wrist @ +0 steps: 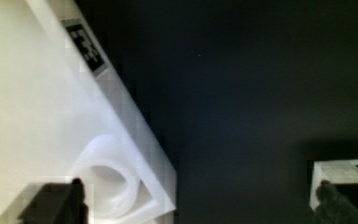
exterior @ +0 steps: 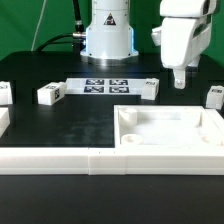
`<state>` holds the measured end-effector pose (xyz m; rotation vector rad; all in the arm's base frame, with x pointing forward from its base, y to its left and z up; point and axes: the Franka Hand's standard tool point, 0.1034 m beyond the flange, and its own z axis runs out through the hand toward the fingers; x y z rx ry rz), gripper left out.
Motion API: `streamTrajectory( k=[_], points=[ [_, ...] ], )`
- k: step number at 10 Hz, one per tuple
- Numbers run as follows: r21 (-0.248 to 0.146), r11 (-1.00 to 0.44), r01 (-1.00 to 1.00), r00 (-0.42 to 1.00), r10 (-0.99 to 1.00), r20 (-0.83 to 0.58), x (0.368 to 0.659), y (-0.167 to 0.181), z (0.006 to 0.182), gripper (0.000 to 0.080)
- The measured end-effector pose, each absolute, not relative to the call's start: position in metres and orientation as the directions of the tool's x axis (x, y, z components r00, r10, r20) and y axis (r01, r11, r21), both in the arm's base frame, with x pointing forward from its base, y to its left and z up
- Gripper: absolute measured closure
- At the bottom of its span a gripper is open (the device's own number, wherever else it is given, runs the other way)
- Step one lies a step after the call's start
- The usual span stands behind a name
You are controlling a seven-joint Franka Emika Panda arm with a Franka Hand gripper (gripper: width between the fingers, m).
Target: Assemble one leg
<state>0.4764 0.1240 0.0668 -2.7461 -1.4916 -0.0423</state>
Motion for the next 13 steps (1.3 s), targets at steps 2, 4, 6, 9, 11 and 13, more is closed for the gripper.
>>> streamTrajectory(
  k=[2,4,6,9,11,13],
  points=[
    [-0.042,-0.824,0.565,0.825,0.564,0.032,0.457,0.127,0.056,0.0151],
    [-0.057,-0.946,0.32,0.947,0.32,0.018,0.446,0.147,0.053,0.0151],
    [-0.07,-0.995,0.076,0.997,0.076,-0.003,0.439,0.167,0.053,0.0151],
    [-0.092,-0.974,-0.207,0.978,-0.204,-0.034,0.439,0.18,0.051,0.0151],
    [-0.097,-0.919,-0.383,0.924,-0.379,-0.059,0.439,0.182,0.052,0.0151],
    [-0.097,-0.856,-0.508,0.861,-0.502,-0.081,0.437,0.185,0.051,0.0151]
  ],
)
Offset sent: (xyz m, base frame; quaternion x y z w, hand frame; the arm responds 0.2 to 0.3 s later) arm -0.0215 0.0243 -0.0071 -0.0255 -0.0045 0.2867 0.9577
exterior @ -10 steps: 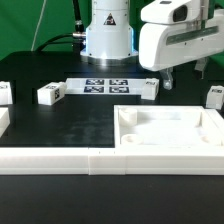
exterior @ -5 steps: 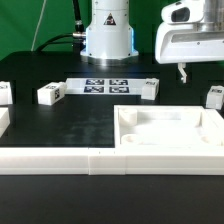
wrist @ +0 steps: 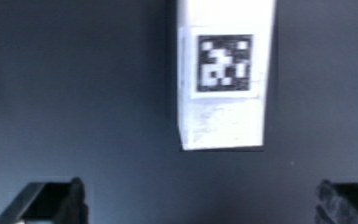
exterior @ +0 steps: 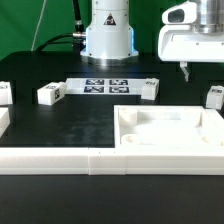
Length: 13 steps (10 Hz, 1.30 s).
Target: Assemble one leg
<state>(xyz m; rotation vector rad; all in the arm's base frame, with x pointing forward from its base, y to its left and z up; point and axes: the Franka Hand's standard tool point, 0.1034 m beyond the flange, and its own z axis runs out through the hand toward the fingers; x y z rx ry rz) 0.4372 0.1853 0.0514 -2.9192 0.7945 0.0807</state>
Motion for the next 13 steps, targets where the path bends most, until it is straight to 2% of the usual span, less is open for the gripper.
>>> streamTrajectory(
  k=[2,5,6,10,12,13],
  points=[
    [-0.083,-0.766,-0.637,0.77,-0.629,-0.104,0.432,0.196,0.05,0.0151],
    [-0.088,-0.824,-0.559,0.828,-0.551,-0.102,0.427,0.203,0.048,0.0151],
    [-0.078,-0.855,-0.512,0.853,-0.496,-0.16,0.425,0.197,0.046,0.0151],
    [-0.043,-0.867,-0.497,0.8,-0.438,-0.41,0.427,0.181,0.046,0.0151],
    [-0.039,-0.864,-0.501,0.749,-0.411,-0.52,0.435,0.183,0.046,0.0151],
    [-0.061,-0.88,-0.471,0.73,-0.35,-0.587,0.43,0.186,0.046,0.0151]
  ],
)
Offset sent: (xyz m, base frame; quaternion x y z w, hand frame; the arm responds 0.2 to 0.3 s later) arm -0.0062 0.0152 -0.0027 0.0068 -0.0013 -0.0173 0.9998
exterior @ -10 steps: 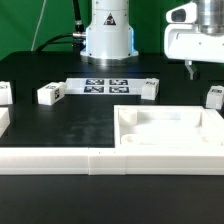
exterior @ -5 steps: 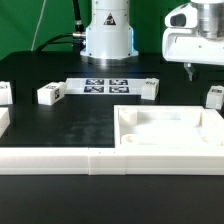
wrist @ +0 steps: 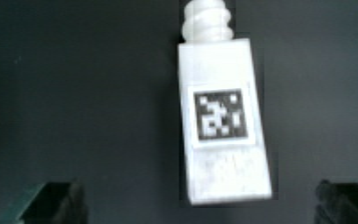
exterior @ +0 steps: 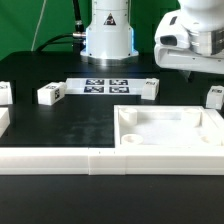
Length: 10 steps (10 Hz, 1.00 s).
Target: Assemble one leg
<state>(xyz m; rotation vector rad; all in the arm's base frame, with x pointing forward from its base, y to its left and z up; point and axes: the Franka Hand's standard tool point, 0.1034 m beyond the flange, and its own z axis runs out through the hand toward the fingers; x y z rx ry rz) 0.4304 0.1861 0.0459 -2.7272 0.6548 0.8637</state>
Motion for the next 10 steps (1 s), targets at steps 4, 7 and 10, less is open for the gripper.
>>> streamTrajectory(
  k=[4,7,10],
  points=[
    [-0.107,-0.884,-0.455,0.614,-0.224,-0.757,0.425,0.192,0.027,0.0151],
    [-0.067,-0.884,-0.462,0.583,-0.246,-0.775,0.413,0.196,0.014,0.0151],
    [-0.049,-0.887,-0.46,0.57,-0.253,-0.782,0.407,0.202,0.01,0.0151]
  ],
)
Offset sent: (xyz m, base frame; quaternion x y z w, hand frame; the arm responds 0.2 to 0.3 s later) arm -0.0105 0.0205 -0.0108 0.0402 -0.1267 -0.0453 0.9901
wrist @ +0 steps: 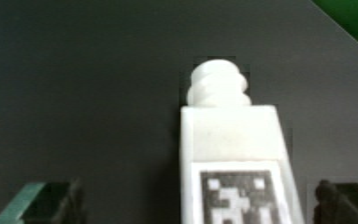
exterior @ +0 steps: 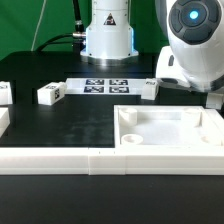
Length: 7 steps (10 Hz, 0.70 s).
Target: Assemble one leg
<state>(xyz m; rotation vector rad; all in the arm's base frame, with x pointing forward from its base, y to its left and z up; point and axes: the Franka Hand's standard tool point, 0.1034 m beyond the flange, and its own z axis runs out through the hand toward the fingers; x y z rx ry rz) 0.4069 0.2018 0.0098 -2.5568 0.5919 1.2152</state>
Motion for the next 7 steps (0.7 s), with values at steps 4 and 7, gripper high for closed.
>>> streamTrajectory(
  k=[4,7],
  points=[
    [-0.045,-0.885,-0.464,0.567,-0.258,-0.782,0.4073,0.2015,0.01,0.0401],
    [-0.045,-0.885,-0.464,0.567,-0.258,-0.782,0.4074,0.2014,0.01,0.0514]
  ],
)
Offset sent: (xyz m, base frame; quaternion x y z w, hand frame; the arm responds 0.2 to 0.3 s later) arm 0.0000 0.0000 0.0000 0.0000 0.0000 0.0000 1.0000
